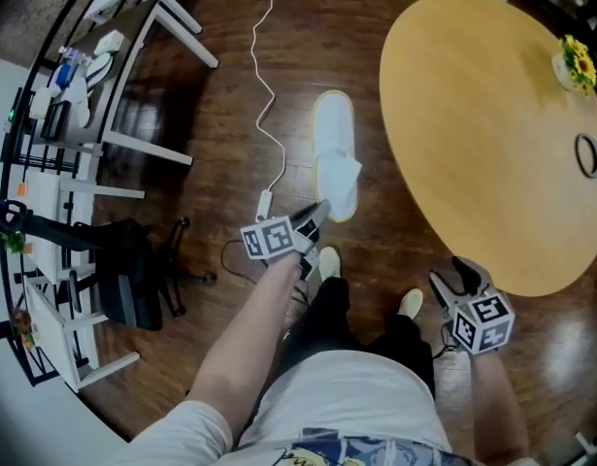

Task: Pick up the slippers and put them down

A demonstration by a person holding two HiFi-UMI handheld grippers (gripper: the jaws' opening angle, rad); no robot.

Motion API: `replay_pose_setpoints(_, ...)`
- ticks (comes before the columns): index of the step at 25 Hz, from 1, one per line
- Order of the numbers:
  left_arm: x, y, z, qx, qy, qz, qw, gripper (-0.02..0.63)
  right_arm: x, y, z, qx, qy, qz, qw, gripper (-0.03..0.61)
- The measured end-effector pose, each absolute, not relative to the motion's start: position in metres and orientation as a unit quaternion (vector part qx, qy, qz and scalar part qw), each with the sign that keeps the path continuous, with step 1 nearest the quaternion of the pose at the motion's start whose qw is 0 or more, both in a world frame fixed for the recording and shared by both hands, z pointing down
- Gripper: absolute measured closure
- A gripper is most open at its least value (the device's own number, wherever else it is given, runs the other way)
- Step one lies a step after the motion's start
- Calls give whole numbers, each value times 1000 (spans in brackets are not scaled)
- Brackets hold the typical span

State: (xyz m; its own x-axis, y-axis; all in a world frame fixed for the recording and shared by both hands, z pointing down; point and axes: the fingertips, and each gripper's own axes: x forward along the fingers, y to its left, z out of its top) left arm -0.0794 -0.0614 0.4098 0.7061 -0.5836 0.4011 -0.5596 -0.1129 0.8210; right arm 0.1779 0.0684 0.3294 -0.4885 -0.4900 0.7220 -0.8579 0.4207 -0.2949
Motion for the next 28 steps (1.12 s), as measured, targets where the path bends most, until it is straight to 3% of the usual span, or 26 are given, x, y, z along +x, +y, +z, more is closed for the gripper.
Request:
replay_pose_setpoints(6,-135,-121,534,741,-373,25,558,586,69,18,428,381,-787,372,311,314)
replay_pose_setpoints(13,-180,-153,740,726,-381,48,570,586,-30,-74,656,325,-788,392,346,322)
replay_pose_setpoints(21,-209,-159,1023,675,-405,46,615,584,-49,-147,916,327,-766,401,382,339)
replay_pose_setpoints(23,-214,-159,1078,670,-406,63,619,585,-52,-155,955,324,-766,395,390,311)
replay_pose_setpoints(28,-244,-140,1182,635,-447,125,617,580,-64,-149,1017,304,-770,392,402,311)
